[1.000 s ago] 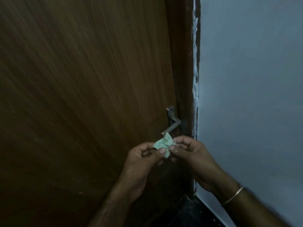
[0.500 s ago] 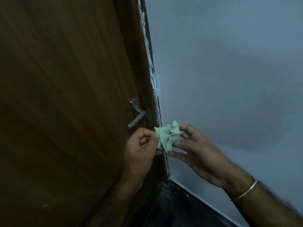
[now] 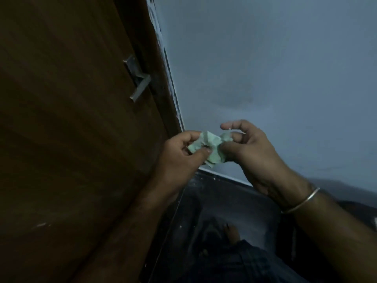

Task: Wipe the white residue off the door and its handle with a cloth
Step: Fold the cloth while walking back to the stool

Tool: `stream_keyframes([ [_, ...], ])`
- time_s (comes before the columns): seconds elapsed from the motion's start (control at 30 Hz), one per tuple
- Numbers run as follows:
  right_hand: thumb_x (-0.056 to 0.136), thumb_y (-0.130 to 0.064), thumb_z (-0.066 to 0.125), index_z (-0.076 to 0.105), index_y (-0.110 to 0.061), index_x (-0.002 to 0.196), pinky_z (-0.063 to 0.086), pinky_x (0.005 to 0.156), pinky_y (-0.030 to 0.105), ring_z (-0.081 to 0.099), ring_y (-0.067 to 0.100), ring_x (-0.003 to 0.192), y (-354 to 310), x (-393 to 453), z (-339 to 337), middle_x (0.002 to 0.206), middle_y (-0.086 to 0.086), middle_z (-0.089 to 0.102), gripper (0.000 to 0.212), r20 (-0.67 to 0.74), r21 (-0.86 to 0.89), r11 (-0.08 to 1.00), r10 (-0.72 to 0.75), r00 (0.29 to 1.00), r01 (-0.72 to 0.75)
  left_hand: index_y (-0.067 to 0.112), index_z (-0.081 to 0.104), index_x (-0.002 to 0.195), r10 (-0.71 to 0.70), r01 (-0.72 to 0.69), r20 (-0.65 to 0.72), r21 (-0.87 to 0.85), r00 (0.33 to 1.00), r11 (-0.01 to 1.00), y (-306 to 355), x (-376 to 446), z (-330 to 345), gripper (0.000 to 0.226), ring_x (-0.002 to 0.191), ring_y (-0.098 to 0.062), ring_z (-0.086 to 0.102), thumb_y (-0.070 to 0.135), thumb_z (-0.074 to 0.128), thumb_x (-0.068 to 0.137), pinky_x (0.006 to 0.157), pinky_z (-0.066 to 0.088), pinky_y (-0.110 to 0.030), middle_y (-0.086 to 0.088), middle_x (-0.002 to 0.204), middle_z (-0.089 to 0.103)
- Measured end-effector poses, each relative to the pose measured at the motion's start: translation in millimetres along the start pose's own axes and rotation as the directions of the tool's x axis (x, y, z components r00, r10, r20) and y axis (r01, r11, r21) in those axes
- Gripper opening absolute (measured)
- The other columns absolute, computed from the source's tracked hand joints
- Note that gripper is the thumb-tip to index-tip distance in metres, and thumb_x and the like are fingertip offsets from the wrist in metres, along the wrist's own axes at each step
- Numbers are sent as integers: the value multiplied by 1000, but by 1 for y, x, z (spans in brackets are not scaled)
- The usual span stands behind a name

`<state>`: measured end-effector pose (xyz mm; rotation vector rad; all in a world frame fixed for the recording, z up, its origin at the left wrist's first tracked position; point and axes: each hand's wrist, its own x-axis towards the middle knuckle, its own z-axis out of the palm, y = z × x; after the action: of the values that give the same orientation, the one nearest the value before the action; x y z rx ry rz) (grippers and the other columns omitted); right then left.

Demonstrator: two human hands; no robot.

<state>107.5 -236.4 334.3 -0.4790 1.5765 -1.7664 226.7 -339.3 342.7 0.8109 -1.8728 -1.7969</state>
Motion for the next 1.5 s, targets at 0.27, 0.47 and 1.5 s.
stream_keyframes([
  [0.27,84,14,59,70,-9,71,53,55,24,66,20,65,29,-36,-5,72,6,71,28,-73,82,994,-66,995,72,20,71,86,-44,64,145,-137,989,989,-30,-10,1,32,75,-20,68,-5,53,94,54,52,-23,-15,94,70],
  [0.47,79,1,56,68,-15,63,55,70,29,66,17,77,39,-48,-16,84,2,70,26,-122,135,991,1,993,15,14,76,71,-92,155,239,-259,967,953,-40,-11,13,33,80,-27,70,8,47,87,59,54,-30,-15,86,72],
  [1.5,83,-12,56,74,-10,81,51,76,39,65,29,83,93,-172,-239,90,21,70,18,-551,298,955,161,818,13,11,65,90,-276,280,634,97,722,955,-90,-55,267,19,81,-20,67,-6,70,82,78,57,-36,-3,82,71],
])
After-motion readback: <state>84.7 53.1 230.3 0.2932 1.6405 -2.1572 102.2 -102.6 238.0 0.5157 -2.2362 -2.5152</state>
